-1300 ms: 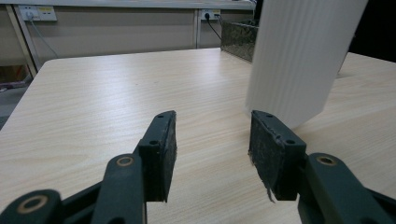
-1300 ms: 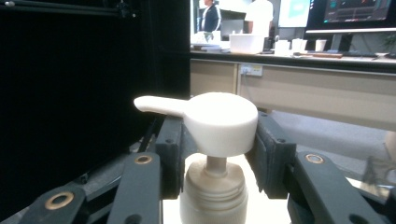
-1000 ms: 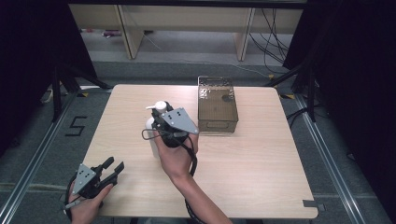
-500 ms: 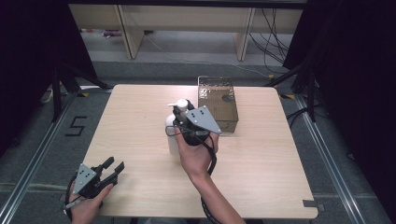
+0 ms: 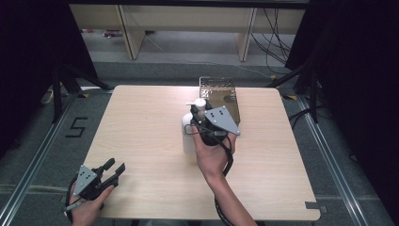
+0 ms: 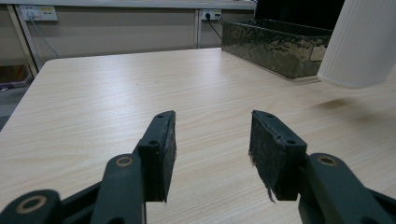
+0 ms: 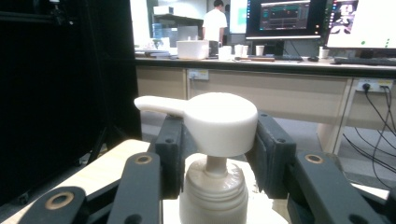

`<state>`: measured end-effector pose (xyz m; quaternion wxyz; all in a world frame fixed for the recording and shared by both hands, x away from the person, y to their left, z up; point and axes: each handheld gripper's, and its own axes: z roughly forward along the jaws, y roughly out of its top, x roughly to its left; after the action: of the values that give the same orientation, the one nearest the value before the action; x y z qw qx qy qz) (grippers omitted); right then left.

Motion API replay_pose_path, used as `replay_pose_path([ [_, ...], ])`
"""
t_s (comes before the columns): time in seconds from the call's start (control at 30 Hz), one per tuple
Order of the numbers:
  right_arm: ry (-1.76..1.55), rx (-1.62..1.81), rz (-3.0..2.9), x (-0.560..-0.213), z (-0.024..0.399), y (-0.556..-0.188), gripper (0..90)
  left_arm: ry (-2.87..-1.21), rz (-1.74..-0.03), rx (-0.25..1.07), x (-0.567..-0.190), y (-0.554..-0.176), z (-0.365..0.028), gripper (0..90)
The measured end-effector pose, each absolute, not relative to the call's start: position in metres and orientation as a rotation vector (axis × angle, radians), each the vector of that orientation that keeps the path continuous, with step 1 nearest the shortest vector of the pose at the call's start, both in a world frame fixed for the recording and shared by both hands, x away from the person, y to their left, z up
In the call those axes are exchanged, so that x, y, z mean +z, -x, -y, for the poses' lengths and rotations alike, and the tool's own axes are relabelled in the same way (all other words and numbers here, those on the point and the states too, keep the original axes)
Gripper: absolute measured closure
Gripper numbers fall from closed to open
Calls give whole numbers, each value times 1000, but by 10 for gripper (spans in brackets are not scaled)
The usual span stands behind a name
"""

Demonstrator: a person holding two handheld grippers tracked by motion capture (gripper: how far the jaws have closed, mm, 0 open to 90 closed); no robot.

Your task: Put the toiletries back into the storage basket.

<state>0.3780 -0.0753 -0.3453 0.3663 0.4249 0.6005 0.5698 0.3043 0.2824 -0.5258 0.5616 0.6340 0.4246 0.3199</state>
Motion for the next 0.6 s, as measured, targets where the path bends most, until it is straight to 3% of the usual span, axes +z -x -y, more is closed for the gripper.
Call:
replay_pose_path([
  [0.6,-1135,1410,-1484,-346,114,-380,602,-1494,-1000,754,-526,-304,-282,505],
])
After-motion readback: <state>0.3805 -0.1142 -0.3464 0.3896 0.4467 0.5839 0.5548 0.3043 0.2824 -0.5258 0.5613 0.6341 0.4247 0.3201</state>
